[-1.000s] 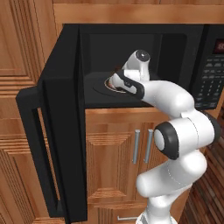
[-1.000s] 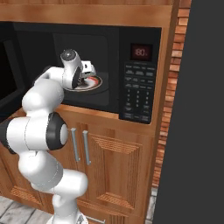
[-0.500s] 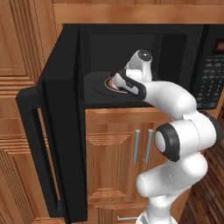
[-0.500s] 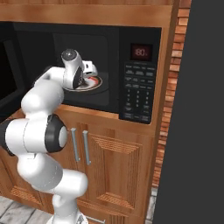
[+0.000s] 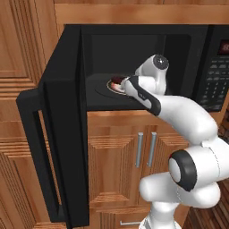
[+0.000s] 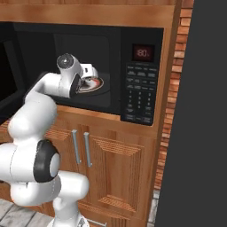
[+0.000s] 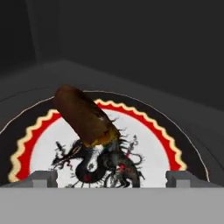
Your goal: Pick the sweet potato from the counter and place it in the microwave.
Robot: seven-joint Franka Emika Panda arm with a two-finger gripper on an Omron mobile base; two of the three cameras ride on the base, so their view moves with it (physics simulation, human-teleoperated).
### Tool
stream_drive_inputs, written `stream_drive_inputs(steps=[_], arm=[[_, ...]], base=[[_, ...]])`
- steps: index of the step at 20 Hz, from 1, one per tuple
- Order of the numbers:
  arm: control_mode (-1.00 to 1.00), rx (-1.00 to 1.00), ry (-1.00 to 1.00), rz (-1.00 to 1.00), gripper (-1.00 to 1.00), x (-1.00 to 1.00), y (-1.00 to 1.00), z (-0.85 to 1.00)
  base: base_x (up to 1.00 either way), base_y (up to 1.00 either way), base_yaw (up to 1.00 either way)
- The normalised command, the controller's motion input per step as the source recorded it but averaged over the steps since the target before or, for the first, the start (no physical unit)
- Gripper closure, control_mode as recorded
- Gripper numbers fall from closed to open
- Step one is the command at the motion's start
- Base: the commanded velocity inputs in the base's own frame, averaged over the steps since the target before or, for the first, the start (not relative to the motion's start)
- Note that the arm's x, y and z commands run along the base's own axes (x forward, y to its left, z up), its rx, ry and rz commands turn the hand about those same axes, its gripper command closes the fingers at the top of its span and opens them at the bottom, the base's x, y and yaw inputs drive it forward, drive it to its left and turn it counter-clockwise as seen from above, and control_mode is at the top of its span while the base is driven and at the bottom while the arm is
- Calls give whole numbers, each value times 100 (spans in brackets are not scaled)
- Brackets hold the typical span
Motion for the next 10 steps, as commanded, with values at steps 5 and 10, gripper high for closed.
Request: stream_drive_inputs(steps=[5, 10], arm=[[-100, 10, -5, -6, -100, -100, 0, 25], [-100, 12, 4, -12, -100, -100, 0, 61]], base=[[0, 0, 0], [0, 0, 0]])
